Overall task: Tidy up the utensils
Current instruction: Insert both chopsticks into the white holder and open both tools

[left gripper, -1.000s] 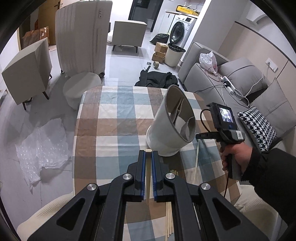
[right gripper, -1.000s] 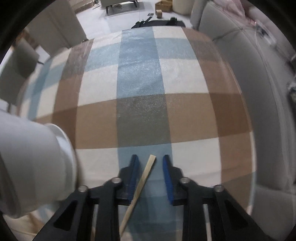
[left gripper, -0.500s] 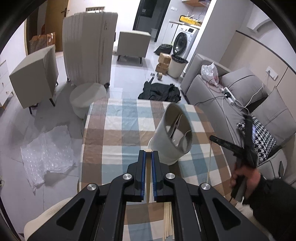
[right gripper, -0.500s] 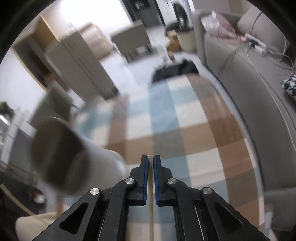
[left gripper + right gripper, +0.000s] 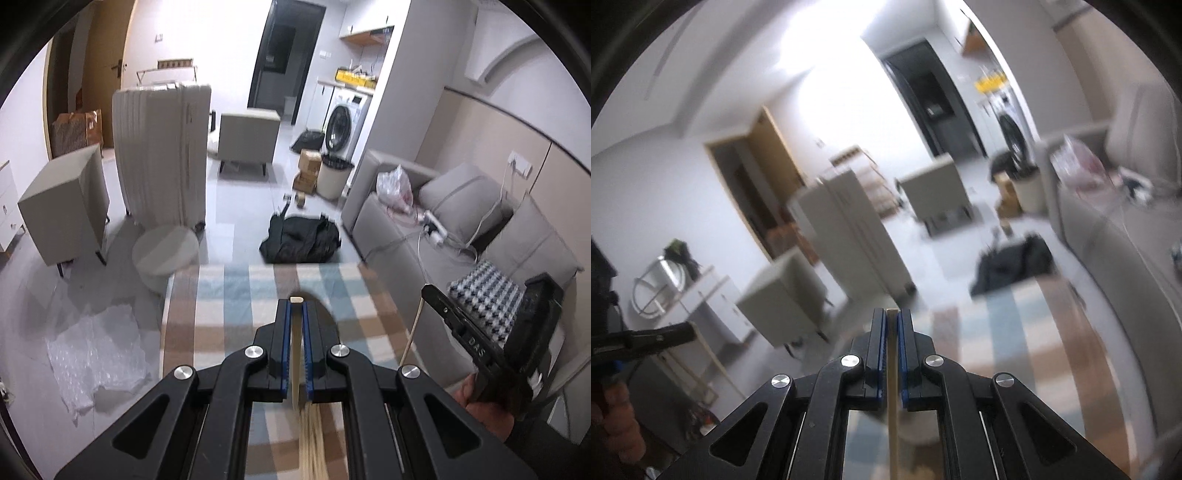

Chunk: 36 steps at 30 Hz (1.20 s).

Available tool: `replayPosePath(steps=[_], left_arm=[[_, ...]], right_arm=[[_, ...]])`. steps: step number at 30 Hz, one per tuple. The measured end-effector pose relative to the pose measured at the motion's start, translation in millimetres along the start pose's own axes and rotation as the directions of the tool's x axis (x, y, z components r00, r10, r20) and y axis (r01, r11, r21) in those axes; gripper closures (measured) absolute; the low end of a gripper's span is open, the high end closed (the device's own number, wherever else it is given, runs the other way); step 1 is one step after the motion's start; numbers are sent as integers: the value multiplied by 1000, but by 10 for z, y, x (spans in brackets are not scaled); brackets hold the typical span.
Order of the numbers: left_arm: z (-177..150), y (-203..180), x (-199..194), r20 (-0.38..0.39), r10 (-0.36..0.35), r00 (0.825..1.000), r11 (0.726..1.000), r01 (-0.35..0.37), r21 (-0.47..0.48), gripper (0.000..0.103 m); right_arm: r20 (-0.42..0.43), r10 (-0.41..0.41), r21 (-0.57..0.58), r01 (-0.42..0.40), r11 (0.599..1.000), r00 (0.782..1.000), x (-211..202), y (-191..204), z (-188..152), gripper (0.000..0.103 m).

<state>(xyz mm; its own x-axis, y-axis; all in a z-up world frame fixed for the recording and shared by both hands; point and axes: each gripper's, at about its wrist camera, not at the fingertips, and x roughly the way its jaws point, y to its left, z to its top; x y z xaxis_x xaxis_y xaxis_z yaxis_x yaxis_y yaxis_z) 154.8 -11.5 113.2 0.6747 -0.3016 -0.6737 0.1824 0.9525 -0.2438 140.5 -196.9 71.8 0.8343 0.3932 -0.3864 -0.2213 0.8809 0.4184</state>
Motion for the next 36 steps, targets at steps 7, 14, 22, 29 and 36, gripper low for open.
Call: replayPosePath(steps=[7,14,22,29,36], left_arm=[[363,57,221,59,-3,998,1000,4,-13,101],[439,212,623,49,-14,999,1000,15,-24,101],[358,278,950,-5,-25,1000,1000,25,-16,101],[288,207,1025,-38,-41,998,999,42,10,101],[250,238,993,-76,-86,993,996,85,-16,101]], right_arm=[[106,64,-74,-56,996,992,319,404,541,98],[161,61,-58,-53,997,985,907,461,698,98],[156,16,-17,-13,1000,988,1433,280,487,98],[118,-3,-52,10,999,993,1587,203,255,98],[11,76,-106,-74,992,997,1531,192,130,94]])
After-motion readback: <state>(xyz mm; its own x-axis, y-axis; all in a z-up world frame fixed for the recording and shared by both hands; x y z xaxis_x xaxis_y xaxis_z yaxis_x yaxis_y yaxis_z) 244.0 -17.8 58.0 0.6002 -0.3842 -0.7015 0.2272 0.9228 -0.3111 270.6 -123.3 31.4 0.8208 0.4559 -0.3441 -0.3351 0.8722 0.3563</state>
